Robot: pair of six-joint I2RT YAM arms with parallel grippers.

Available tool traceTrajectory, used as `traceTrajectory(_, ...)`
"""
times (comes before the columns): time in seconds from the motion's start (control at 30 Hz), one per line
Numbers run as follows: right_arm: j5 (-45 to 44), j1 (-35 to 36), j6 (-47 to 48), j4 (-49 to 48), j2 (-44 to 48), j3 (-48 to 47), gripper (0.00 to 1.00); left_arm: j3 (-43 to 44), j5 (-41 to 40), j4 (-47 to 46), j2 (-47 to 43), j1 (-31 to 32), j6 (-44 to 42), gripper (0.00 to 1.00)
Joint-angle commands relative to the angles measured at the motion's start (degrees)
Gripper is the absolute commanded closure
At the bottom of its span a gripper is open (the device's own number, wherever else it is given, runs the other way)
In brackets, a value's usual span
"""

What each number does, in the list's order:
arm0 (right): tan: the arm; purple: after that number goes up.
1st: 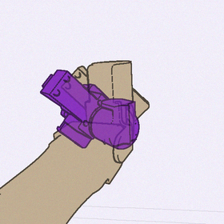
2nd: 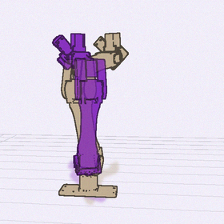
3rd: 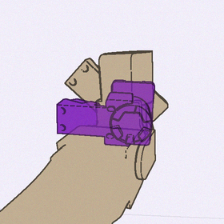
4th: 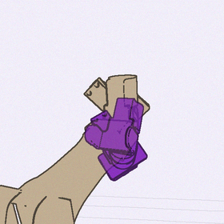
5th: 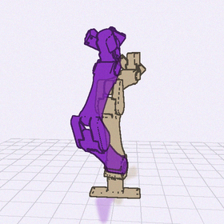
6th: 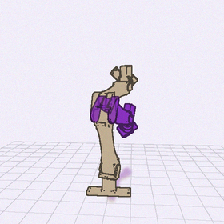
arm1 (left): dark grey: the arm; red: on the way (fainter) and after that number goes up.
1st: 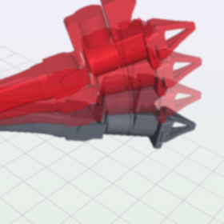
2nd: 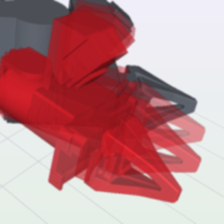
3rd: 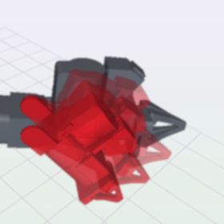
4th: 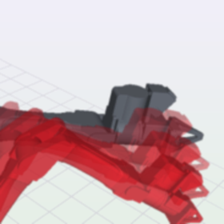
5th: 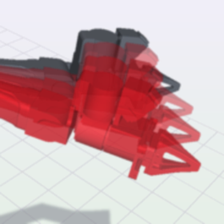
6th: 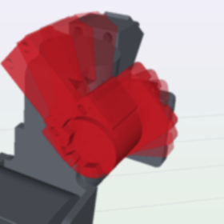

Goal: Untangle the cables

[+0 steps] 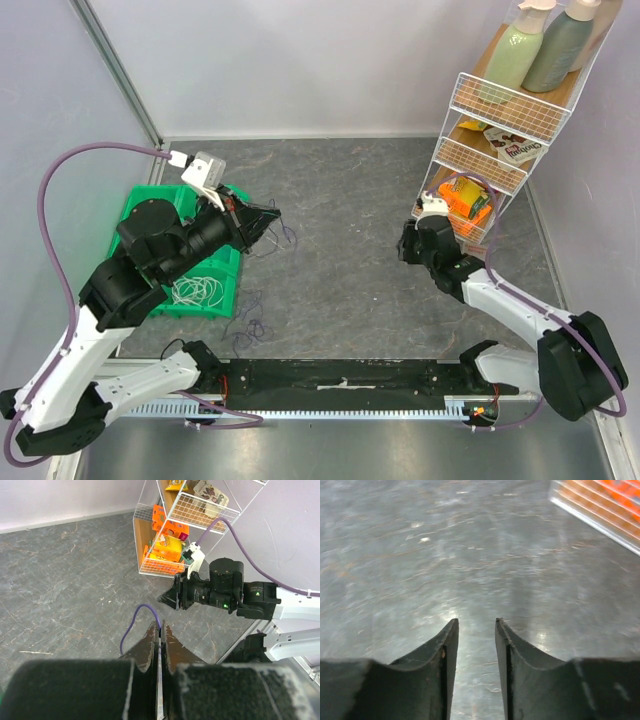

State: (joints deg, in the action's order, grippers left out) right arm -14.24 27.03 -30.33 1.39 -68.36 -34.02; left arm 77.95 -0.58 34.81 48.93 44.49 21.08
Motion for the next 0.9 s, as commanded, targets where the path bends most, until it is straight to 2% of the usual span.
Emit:
traceTrajectory(0.0,21.2,0.9,7.3,-4.1,3.1,-3.7,0.48,1.6,-1.4,-0.5,0.8,0.2,1.8,0.98)
traceTrajectory(0.13,32.7,3.3,9.2,-5.1,6.6,-5.3,0.27,2.6,-1.2,-1.3,4.1,0.2,3.3,0.98)
traceTrajectory(0.2,41.0,5.0,8.7,-7.4,8.8,-5.8,0.23,4.0,-1.1,-1.5,5.9,0.2,4.1,0.98)
traceTrajectory(0.27,42.4,7.3,8.4,-7.4,11.0,-8.0,0.21,5.1,-0.7,-1.2,7.4,0.2,4.8,0.98)
traceTrajectory(0.43,42.9,8.7,6.9,-2.6,12.3,-16.5,0.22,6.1,1.7,-1.1,10.1,0.2,5.3,0.98)
traceTrajectory(0.6,46.5,8.8,4.2,3.2,10.5,-22.4,0.34,5.4,2.7,-1.6,11.7,0.2,7.6,0.98)
traceTrajectory(0.87,44.8,14.5,-2.4,-3.4,9.6,-19.5,0.38,4.9,3.0,-1.7,13.6,0.2,9.9,0.98)
